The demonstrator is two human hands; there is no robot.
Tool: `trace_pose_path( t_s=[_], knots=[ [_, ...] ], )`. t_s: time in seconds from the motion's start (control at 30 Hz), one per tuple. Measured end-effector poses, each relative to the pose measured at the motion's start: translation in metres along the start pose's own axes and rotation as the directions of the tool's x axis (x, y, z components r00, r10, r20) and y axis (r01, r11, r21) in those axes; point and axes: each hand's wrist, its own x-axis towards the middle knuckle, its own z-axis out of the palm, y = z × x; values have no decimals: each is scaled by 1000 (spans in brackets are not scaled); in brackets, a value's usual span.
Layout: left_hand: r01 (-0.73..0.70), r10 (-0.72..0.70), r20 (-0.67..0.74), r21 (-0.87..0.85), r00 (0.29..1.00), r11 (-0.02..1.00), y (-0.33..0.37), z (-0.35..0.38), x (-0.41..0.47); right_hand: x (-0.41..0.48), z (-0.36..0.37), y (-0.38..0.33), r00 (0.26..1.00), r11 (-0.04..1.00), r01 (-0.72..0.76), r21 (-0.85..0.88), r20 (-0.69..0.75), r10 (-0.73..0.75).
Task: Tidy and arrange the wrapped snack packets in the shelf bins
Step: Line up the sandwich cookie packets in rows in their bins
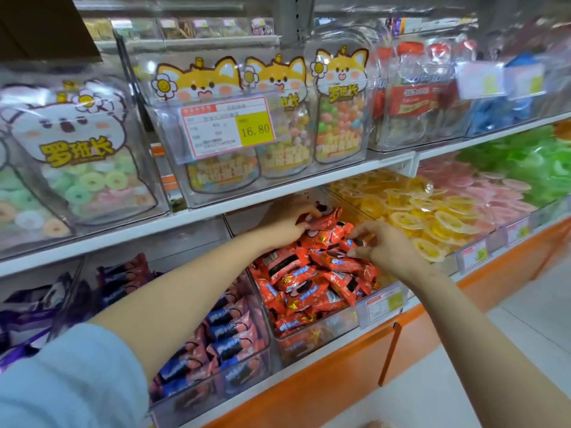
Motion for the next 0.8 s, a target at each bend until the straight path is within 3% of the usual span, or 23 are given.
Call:
trace_pose_path(
  t_s=[0.1,0.3,0.47,0.57,0.67,0.8],
  knots=[
    [32,-32,9,-35,999,999,1,-1,-5,2,5,0,1000,1000,9,-24,2,-9],
    [128,-53,319,-219,946,967,12,16,-4,1,8,3,997,1000,10,24,-70,-8],
    [154,-36,338,-330,940,931,6,13,-13,3,10,8,999,1000,8,-14,-42,-9],
    [121,-42,276,-276,960,953,-5,6,-21,6,14,5,994,998,69,-10,-90,-69],
    [66,-47,139,-141,989,988,-19,-6,-30,5,25,-7,978,980,201,-4,49,-201],
    [148,-143,84,-56,986,987,-40,-21,-50,3,47,-20,914,884,351,-310,317,-252]
  ],
)
